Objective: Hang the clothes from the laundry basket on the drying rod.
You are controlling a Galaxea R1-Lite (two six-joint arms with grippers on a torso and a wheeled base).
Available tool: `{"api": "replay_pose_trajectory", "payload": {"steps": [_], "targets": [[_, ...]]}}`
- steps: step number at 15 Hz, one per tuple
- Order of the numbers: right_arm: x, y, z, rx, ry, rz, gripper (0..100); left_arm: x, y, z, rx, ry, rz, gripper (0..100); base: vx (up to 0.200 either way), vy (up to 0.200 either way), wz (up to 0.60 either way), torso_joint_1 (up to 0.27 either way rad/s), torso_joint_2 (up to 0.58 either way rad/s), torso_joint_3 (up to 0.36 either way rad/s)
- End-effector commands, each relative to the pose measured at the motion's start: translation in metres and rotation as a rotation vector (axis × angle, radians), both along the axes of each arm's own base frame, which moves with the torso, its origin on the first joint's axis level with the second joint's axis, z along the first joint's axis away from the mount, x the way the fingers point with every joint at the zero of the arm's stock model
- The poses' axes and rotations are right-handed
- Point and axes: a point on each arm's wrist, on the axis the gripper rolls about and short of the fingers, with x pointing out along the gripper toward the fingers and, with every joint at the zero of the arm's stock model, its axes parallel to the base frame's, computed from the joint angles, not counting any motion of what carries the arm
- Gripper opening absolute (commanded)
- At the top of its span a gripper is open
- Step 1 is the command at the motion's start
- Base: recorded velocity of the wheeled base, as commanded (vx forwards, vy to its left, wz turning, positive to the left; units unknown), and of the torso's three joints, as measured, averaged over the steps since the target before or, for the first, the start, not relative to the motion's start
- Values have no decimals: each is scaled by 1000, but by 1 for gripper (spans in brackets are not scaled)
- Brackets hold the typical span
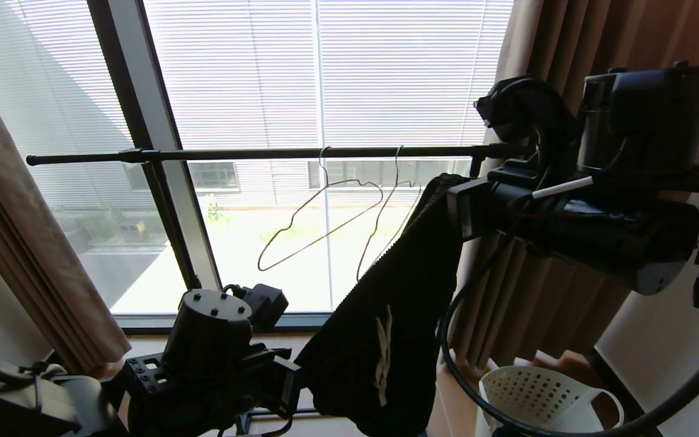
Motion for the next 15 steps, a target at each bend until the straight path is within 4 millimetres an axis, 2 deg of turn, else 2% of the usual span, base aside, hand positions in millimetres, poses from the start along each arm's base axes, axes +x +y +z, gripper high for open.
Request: {"api": "replay_pose_trajectory", "payload": {"steps": [1, 4, 6, 8, 10, 11, 15], "targets": [[-5, -22, 0, 2, 0, -42, 0, -11, 9, 20, -40, -54, 4, 0, 0, 0, 0, 0, 0, 0], [-18, -38, -14, -14, 43, -63, 0, -16, 19, 41, -78, -118, 19, 0, 0, 0, 0, 0, 0, 0], [-29, -46, -28, -37, 80, -60, 0, -10, 28, 62, -76, -154, 50, 0, 0, 0, 0, 0, 0, 0], [-38, -52, -46, -17, 136, -69, 0, -6, 31, 96, -71, -130, 45, 0, 0, 0, 0, 0, 0, 0], [-45, -48, -55, -7, 153, -46, 0, -10, 32, 107, -66, -64, -3, 0, 0, 0, 0, 0, 0, 0], [-48, -42, -57, -8, 154, -17, 0, -11, 32, 104, -66, -26, -37, 0, 0, 0, 0, 0, 0, 0], [-50, -40, -63, -6, 167, 1, 0, -7, 36, 108, -112, -48, -80, 0, 0, 0, 0, 0, 0, 0]]}}
